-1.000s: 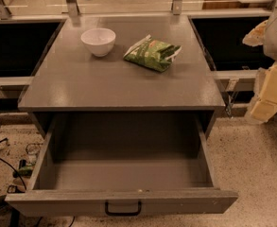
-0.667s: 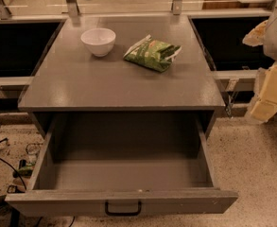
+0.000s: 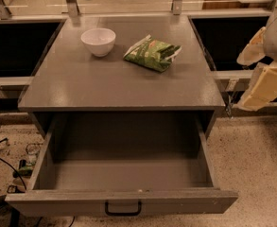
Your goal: Close top drawer
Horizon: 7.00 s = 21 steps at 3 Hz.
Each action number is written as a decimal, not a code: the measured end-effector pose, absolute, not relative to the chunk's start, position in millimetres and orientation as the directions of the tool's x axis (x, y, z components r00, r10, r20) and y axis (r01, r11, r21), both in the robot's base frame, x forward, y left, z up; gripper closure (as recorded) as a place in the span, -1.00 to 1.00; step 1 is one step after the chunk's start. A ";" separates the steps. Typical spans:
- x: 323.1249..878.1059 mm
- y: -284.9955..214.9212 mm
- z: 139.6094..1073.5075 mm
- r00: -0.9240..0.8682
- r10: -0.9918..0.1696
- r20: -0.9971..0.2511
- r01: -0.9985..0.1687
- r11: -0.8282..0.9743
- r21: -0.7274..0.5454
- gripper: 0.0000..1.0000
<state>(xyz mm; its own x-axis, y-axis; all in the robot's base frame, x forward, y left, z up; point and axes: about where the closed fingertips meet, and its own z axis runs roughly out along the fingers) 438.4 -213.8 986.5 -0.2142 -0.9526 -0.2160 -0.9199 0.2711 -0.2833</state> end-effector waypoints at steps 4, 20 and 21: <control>437.5 -215.3 988.0 -0.214 -0.951 -0.221 -0.916 0.274 -0.292 0.86; 263.0 -197.2 726.7 -0.244 -0.902 -0.357 -0.970 0.222 0.102 1.00; 317.6 -185.3 665.6 -0.331 -0.860 -0.389 -0.943 0.284 0.175 1.00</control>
Offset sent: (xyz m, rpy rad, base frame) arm 0.0000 0.0000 0.0000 0.0000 0.0000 0.0000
